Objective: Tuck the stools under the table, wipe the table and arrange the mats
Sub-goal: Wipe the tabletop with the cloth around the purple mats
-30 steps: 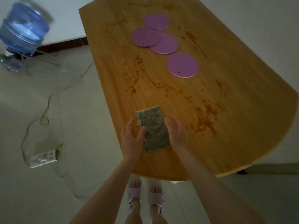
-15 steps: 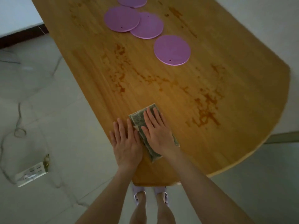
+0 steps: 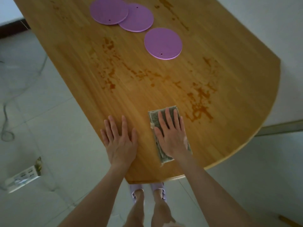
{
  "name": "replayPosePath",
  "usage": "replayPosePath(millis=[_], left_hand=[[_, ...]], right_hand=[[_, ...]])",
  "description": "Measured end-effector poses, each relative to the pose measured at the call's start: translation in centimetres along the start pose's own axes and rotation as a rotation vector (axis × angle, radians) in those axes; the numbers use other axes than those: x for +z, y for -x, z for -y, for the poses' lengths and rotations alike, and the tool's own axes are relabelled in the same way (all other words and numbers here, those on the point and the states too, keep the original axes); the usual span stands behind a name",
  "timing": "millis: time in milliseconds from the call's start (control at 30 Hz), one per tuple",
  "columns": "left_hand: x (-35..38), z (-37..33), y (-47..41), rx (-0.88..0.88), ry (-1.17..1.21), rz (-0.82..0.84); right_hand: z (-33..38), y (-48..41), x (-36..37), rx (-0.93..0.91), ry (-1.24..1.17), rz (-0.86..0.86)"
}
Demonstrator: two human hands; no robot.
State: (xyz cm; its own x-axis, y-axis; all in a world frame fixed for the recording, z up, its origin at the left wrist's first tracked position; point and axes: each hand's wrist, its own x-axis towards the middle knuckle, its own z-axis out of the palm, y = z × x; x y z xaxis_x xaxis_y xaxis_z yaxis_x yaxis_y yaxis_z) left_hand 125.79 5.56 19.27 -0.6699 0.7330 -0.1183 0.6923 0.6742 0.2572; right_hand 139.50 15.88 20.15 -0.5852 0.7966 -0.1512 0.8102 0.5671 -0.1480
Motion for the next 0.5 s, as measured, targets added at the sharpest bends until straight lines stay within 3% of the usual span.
replayPosePath(millis=[100,333,433,500], left_hand=[[-0.3,-0.2,0.0,-0.019,0.024,0.017],[0.3,-4.9,0.3,0.109,0.011,0.045],[0.9,-5.4,0.3,0.111,-0.044,0.062],[0.9,-5.5,0.3,0.114,-0.076,0.095]], right_hand=[[-3.0,-0.9,-0.7,-0.008,0.019,0.066],[-0.8,1.8,1.1,0.117,-0.020,-0.079],[-2.8,-0.2,-0.1,0.040,-0.003,-0.002],[-5.3,-1.0,-0.7,0.099,-0.010,0.036]])
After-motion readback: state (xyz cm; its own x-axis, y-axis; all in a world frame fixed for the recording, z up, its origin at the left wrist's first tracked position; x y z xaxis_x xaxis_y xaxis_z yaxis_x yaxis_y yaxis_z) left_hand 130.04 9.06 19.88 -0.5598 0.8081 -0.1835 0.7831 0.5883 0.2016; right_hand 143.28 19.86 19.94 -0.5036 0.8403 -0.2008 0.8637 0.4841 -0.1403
